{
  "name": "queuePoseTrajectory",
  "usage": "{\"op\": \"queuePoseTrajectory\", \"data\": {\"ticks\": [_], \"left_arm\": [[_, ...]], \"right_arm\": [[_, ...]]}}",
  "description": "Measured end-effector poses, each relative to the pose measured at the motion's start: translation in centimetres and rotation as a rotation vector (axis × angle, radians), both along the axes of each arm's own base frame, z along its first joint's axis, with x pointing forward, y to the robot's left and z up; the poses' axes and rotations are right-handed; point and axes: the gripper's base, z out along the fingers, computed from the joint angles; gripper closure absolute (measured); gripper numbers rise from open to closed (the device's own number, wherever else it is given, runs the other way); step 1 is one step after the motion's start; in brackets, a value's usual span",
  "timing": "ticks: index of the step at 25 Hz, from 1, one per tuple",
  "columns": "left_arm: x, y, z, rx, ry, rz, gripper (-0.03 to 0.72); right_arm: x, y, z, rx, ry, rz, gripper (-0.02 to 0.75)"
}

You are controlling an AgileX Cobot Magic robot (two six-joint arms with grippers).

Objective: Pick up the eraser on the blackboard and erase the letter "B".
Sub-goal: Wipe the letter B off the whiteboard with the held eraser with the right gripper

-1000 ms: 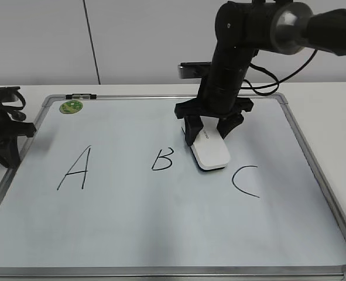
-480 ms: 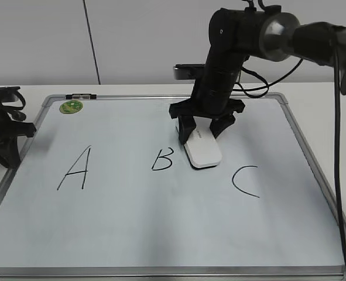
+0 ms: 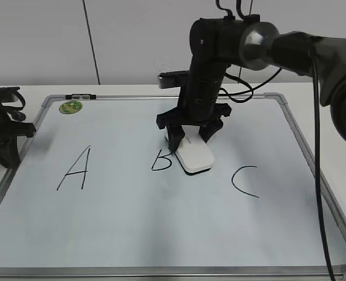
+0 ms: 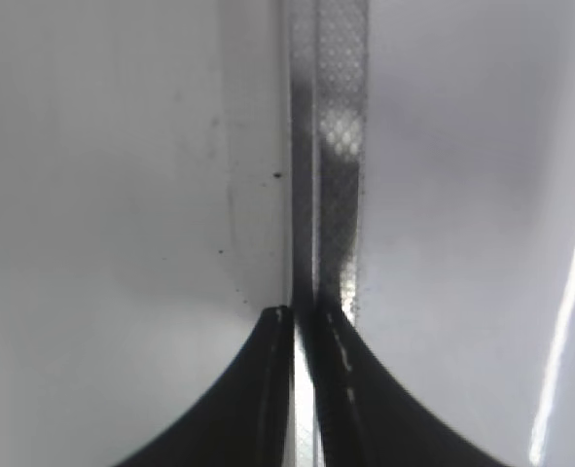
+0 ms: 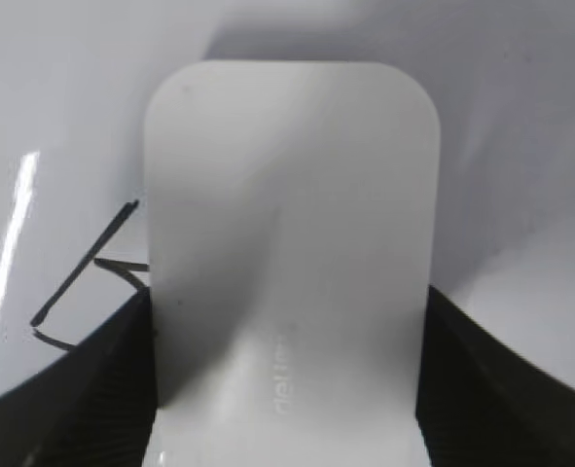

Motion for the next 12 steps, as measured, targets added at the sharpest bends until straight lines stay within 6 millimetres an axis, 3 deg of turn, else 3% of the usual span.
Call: {"op": "queuePoseTrajectory", "data": {"ticks": [8,12], "left_arm": [[0.0,0.0,0.0,0.006,0.001,-0.006,0.633],[0.0,0.0,0.0,0.006,0.001,-0.006,0.633]], "right_arm": [[-0.5,1.2,-0.8,-0.031,0.004,0.038,0.215],[-1.3,2.7,-0.9,-0.028,0.001,0.071,0.215]]}}
